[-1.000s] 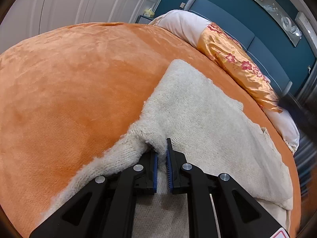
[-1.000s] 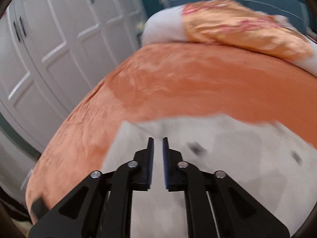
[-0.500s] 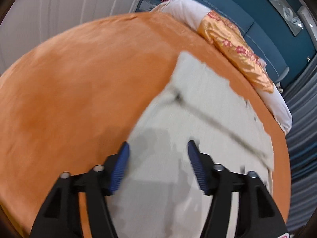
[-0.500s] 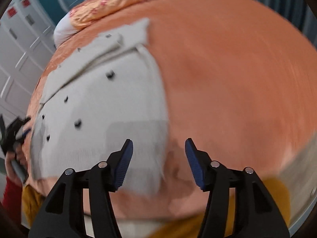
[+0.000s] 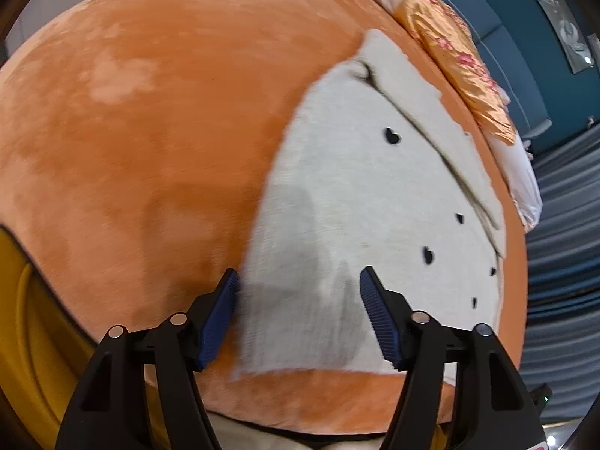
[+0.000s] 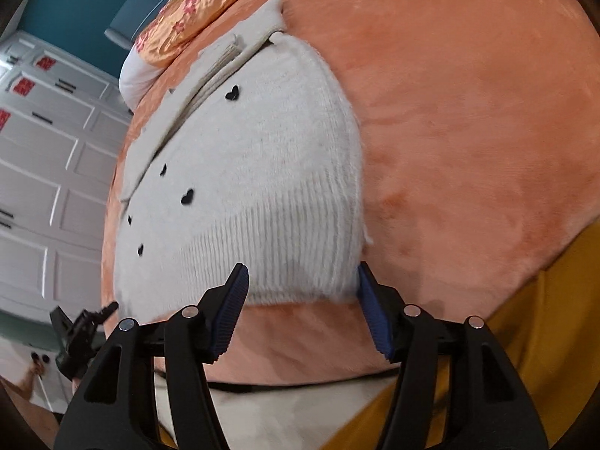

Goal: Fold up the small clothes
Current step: 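Grasp the ribbed hem with both tools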

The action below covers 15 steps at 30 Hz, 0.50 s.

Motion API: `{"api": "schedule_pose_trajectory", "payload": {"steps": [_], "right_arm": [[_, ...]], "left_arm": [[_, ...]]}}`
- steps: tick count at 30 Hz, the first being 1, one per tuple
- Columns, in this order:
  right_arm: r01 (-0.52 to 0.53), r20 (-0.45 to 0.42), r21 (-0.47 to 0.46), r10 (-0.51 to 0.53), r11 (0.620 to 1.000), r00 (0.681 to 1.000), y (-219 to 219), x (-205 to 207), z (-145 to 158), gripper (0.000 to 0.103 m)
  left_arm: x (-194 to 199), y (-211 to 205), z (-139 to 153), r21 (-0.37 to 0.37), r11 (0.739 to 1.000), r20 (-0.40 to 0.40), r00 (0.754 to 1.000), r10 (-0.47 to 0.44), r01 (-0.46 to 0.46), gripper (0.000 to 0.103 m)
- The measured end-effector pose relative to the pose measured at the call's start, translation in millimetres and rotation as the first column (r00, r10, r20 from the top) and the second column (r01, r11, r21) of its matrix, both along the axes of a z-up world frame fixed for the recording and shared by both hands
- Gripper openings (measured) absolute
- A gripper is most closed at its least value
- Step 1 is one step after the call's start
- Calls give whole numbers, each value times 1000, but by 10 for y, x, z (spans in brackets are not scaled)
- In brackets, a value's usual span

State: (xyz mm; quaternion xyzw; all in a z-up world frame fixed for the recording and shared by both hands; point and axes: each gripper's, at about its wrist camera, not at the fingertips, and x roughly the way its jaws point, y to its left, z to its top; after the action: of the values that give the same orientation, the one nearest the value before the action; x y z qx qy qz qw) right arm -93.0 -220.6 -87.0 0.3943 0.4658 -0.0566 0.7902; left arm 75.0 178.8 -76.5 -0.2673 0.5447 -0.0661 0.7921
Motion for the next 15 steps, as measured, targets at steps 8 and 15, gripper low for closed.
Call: {"api": "schedule_pose_trajectory", "payload": {"steps": [8,15], "right_arm": [[-25,76,-130,35,991,997,33,-125,454,5],[-123,38,-270,138,955,990,72,-612,838,4]], "left_arm": [[-37,-84,343,40,994,41,994,-100,98,5],[-448,17,751,69,984,52,985,-166,162,5]]}}
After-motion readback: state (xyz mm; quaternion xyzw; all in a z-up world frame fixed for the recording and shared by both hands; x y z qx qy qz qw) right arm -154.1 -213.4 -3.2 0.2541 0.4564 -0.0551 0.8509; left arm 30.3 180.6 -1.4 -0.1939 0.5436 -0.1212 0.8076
